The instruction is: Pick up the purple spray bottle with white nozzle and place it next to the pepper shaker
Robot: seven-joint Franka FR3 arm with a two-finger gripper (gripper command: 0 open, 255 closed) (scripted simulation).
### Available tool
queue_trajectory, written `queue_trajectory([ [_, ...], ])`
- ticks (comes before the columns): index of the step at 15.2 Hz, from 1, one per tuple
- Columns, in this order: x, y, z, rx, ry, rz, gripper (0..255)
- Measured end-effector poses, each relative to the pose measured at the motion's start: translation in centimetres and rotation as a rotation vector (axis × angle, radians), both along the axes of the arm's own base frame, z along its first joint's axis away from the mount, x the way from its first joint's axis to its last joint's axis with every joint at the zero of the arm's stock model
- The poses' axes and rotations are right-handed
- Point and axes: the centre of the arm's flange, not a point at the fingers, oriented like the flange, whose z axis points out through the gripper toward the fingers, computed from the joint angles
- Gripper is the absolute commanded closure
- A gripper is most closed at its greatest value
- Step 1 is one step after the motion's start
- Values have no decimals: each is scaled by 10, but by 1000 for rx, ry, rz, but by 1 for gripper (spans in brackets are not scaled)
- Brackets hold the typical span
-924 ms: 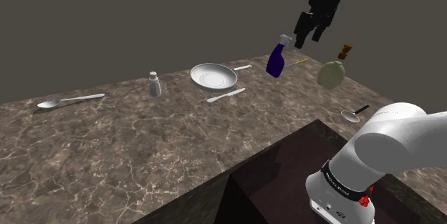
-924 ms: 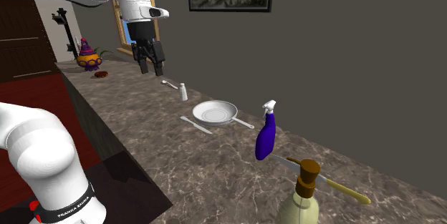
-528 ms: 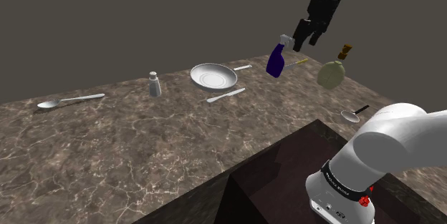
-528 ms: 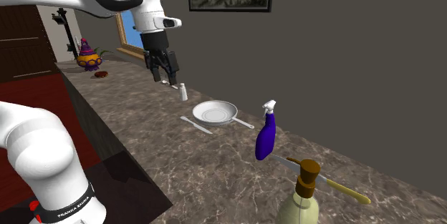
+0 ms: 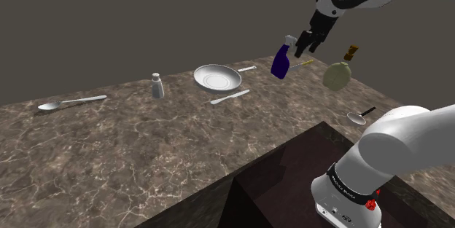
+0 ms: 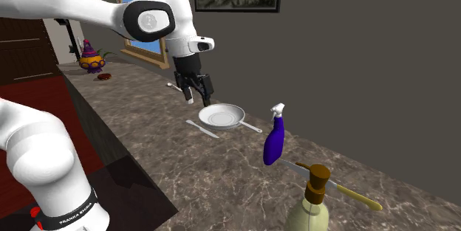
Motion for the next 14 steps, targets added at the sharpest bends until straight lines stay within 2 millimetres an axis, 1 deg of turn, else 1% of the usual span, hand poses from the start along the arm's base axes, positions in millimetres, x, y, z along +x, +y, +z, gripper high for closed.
queue_trajectory([
  [2,13,-22,-15,8,-22,0,0],
  [3,14,-31,-20,12,-34,1,0],
  [4,20,-41,-23,17,-45,1,0],
  [5,25,-50,-31,22,-56,2,0],
  [7,38,-77,-46,28,-78,2,0],
  [12,61,-121,-80,50,-134,5,0],
  [14,72,-145,-94,56,-156,5,0],
])
